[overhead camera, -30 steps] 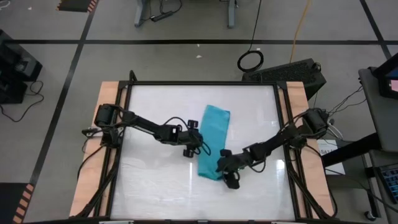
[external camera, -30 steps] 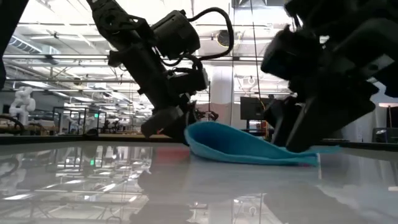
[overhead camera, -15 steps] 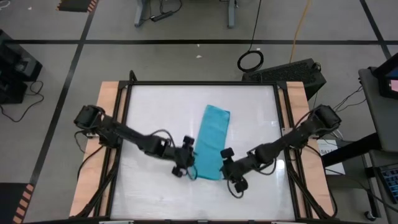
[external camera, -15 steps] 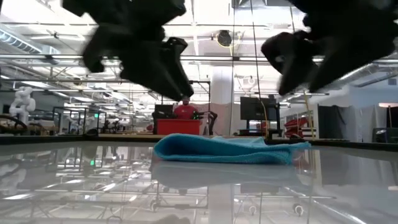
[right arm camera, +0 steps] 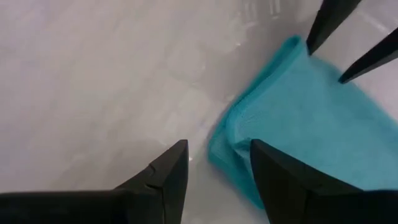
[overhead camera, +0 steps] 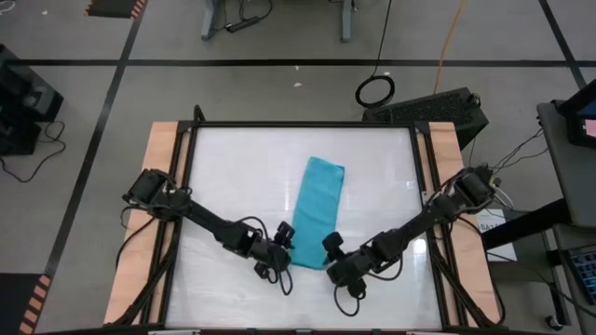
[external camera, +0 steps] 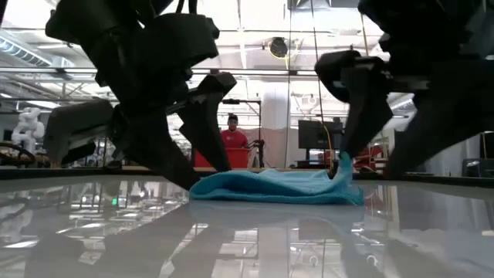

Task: Roll towel into tight, uniform cylinder
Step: Roll the blue microfiber towel

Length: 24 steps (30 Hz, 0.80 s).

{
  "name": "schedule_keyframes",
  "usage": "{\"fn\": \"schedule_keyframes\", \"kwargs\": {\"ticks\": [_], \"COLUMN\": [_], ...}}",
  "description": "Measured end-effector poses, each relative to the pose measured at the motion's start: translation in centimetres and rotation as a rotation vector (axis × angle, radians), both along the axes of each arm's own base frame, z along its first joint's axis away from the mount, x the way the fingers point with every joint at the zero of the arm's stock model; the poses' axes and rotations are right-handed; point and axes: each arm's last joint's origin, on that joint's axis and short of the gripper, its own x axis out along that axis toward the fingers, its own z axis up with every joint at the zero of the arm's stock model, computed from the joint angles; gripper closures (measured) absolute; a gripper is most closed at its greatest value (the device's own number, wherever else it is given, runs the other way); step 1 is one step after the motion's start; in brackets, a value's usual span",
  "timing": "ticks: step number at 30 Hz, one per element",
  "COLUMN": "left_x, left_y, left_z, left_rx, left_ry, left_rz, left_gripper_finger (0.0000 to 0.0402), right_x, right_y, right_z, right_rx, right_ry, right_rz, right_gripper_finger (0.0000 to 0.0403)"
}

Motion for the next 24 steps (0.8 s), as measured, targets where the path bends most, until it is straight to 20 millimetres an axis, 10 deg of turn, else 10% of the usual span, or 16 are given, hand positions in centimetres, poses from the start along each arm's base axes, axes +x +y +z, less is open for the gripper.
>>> {"fn": "schedule_keyframes", "kwargs": {"ticks": [24], "left_x": [-0.2], "left_y": [-0.5], "left_z": [0.0], "left_rx": [-0.073], "left_ry": [0.029], "left_rz": [-0.056], "left_gripper_finger": [0.0217], "right_x": [1.0], "right_y": [0.4], "right_z": [-3.4], "right_rx": [-0.143], "right_ry": [-0.048], "right_rz": [-0.082], "right_gripper_finger": [0.0255]}}
